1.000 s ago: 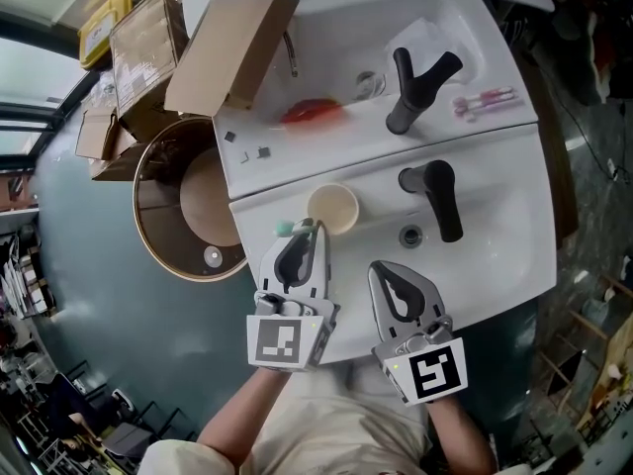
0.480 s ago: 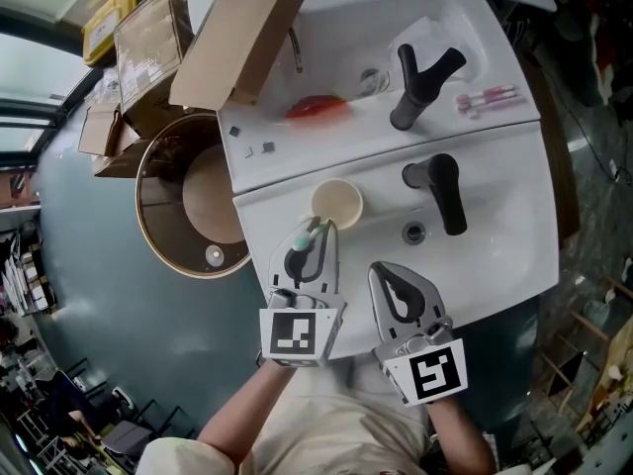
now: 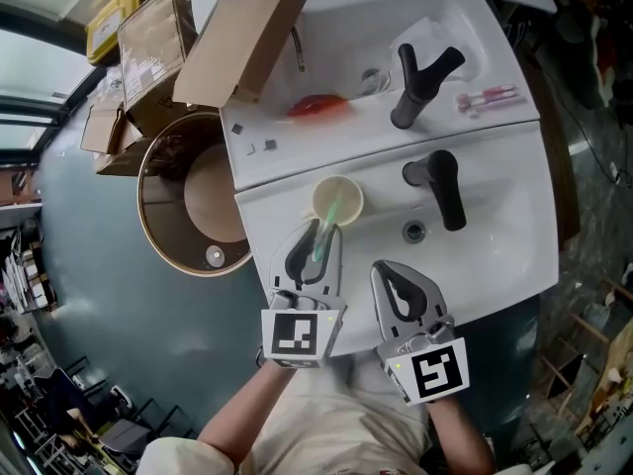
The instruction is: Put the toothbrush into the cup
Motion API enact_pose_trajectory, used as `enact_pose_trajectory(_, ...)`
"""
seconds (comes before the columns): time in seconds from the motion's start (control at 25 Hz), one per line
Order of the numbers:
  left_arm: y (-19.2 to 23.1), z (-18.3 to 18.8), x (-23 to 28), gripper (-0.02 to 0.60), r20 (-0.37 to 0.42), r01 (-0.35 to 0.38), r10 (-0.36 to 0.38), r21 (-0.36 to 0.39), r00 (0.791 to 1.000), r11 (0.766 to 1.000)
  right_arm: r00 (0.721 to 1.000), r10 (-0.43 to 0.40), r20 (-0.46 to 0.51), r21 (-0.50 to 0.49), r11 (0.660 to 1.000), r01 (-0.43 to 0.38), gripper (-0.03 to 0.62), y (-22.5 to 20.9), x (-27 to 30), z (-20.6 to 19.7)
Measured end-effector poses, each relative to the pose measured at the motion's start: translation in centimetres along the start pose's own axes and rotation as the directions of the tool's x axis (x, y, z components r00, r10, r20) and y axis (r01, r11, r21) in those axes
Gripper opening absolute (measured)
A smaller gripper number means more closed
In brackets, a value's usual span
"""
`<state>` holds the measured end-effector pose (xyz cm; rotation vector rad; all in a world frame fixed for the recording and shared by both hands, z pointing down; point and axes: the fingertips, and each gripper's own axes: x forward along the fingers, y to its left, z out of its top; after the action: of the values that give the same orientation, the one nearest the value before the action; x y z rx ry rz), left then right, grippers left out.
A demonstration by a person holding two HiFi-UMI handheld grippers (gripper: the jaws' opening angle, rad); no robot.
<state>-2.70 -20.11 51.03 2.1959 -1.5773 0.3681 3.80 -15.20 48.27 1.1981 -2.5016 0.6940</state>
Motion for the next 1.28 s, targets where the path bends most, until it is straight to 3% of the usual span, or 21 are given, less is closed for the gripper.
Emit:
enact_pose_trajectory(0.52, -0.5, 0.2, -0.9, 0.104, 0.0, 0.008, -0.008, -0.012, 1.0, 1.0, 1.0, -0.006, 0.022, -0.003, 1.0, 0.006, 0.016, 0.3, -1.1, 0.3)
enact_pose_trajectory(0.68, -1.0, -0.2, -1.2, 0.158, -0.023, 0.05, -0.05, -0.031, 0.998, 0.998, 1.0, -0.008, 0.03, -0.008, 1.0, 0.008, 0.015, 0.4, -1.5, 0.5)
enact_pose_trajectory(1.28, -1.4, 2.9, -5.6, 0.192, 0.042, 0.048, -0.047, -0.006, 0.998, 0.999, 0.997, -0.022, 0.071, -0.042, 0.999, 0.025, 0.015, 1.5, -3.7, 2.8)
